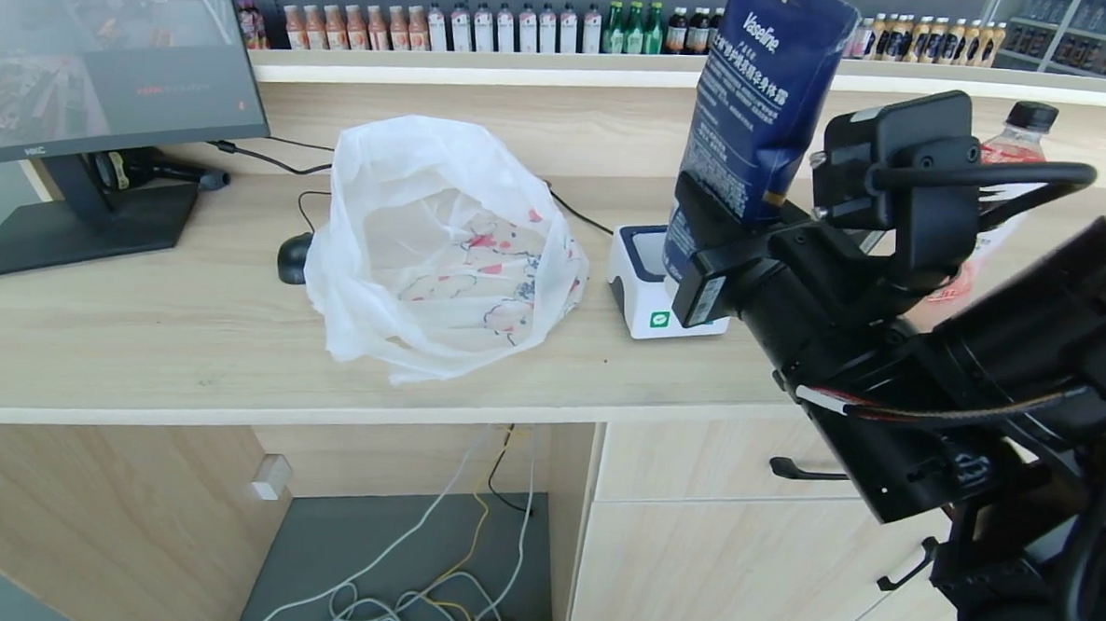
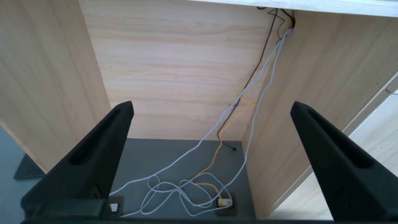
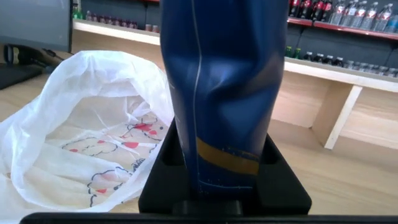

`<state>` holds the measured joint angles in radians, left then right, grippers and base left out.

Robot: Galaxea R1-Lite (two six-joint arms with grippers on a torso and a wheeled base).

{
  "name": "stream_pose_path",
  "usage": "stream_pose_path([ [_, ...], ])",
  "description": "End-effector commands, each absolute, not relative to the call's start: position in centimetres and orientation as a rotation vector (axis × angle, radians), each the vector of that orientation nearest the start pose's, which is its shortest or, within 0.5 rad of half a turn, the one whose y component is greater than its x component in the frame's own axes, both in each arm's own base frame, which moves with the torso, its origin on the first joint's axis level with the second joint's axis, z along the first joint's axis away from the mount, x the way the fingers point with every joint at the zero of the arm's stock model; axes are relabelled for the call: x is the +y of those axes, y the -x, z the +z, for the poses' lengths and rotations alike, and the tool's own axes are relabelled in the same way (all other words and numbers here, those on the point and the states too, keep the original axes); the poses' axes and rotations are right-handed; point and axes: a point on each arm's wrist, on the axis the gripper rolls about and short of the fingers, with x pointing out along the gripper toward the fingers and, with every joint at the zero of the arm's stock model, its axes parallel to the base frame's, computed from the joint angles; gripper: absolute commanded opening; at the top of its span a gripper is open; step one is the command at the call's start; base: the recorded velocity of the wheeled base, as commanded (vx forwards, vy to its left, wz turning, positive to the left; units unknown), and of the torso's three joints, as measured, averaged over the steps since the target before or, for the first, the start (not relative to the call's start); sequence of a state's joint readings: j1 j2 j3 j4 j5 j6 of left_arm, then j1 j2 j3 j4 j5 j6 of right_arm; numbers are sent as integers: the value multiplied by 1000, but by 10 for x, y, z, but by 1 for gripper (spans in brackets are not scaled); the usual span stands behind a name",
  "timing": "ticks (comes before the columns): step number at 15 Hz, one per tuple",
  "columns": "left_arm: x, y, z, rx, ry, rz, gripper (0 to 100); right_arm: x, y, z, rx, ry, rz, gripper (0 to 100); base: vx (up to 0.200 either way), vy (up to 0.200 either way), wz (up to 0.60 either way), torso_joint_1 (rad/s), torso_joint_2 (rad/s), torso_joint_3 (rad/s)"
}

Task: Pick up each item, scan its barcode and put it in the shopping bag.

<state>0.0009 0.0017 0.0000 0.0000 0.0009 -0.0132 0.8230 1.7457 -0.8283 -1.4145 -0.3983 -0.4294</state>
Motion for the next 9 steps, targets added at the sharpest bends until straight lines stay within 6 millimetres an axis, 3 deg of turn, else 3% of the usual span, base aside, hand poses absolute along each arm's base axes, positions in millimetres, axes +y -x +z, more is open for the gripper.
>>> stream_pose_path([
  [1, 0, 23, 76, 2, 14, 3, 100, 225, -221, 246, -482, 159, 316, 0, 0, 0, 0, 0, 0, 0],
  [5, 0, 23, 76, 2, 14, 3, 100, 231, -226, 254, -487, 242, 337, 0, 0, 0, 0, 0, 0, 0],
  [9, 0, 23, 76, 2, 12, 3, 100, 229, -250, 282, -539, 443, 444, 0, 0, 0, 0, 0, 0, 0],
])
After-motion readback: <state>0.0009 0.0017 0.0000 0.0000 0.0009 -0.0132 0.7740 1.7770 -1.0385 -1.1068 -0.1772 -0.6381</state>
